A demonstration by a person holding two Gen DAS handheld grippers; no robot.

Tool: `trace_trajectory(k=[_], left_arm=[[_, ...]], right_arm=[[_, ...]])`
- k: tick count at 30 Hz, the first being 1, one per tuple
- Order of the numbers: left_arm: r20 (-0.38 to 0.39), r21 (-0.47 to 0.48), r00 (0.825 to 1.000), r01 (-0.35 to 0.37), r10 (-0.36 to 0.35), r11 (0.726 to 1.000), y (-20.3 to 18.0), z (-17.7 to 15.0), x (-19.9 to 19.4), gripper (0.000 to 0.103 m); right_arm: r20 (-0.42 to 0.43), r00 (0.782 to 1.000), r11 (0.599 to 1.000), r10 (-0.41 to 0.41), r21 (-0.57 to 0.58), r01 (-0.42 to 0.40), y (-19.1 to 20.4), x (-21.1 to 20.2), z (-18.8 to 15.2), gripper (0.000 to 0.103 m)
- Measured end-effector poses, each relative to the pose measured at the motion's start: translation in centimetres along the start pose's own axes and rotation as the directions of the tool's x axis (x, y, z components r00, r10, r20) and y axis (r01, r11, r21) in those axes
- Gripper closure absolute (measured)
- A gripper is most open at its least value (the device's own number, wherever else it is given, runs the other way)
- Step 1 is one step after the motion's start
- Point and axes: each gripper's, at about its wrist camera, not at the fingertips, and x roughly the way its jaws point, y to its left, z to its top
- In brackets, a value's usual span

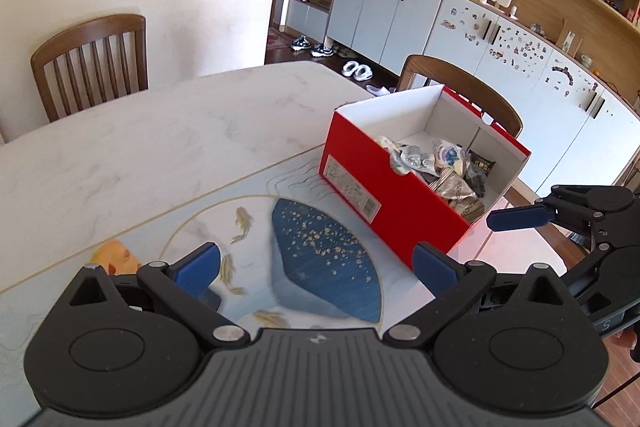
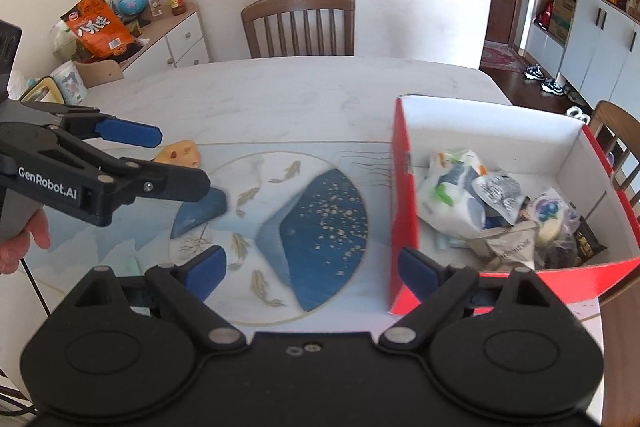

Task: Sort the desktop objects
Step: 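Open both tools and move them back from the box to the table, then grasp mint-green stick with right tool while left tool grasps yellow toy pig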

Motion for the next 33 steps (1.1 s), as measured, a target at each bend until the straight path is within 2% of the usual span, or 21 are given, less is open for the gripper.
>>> trace_trajectory(k=[10, 20, 27, 33], left_arm=[[0.011, -0.038, 0.999, -0.037, 0.037, 0.999, 3.4, -0.8, -1.0, 0.0], [0.006, -0.105, 0.996, -0.092, 0.094, 0.99, 9.1, -1.2, -0.9, 0.0], [-0.019, -0.08, 0.987, -0.158, 0.157, 0.984, 11.5, -2.6, 0.8, 0.0], [-0.018, -0.065, 0.988, -0.156, 0.155, 0.986, 12.7, -4.4, 2.0, 0.0]], right_arm=[[-0.006, 1.0, 0.999, 0.003, -0.039, -0.003, 3.2, 1.7, 0.5, 0.01], [-0.027, 0.999, 0.997, 0.023, -0.077, -0.025, 6.3, 4.4, 0.4, 0.01], [-0.052, 0.998, 0.991, 0.035, -0.129, -0.041, 9.2, 6.3, -0.4, 0.012], [-0.082, 0.994, 0.985, 0.068, -0.153, -0.08, 11.1, 7.2, -1.3, 0.012]])
